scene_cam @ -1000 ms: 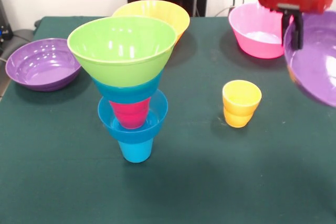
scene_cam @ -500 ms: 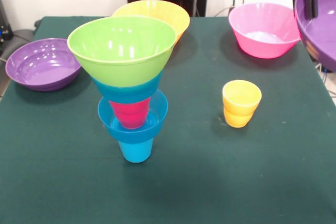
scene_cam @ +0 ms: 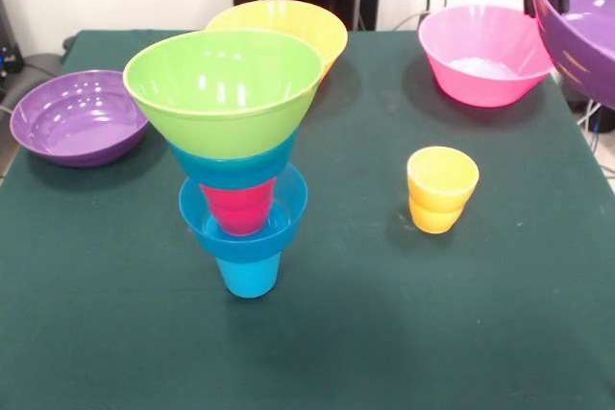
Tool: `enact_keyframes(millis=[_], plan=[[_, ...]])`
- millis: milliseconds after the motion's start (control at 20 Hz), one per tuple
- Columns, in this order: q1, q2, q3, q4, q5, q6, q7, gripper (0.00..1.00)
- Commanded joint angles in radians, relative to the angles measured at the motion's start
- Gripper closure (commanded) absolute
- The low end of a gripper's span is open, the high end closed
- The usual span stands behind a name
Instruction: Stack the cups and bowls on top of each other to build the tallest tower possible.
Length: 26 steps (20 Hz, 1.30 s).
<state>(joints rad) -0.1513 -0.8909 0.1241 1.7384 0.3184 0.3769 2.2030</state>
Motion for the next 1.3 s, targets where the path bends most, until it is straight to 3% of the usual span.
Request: enact_keyframes(millis=[50,250,550,1050,1300], plan=[[-0.05,-0.024,0.087,0.177,-0.143,-0.132,-0.028,1.0],[-0.126,-0.04,0.156,0.254,-0.204,-0.219,-0.026,1.0],[-0.223,-0.073,0.241,0.309,-0.26,-0.261,0.004,1.0],[-0.437,-0.129,0.52,0.393,-0.217,-0.255,0.077,1.0],[-0.439,-0.15,0.547,0.394,-0.188,-0.235,0.113,1.0]])
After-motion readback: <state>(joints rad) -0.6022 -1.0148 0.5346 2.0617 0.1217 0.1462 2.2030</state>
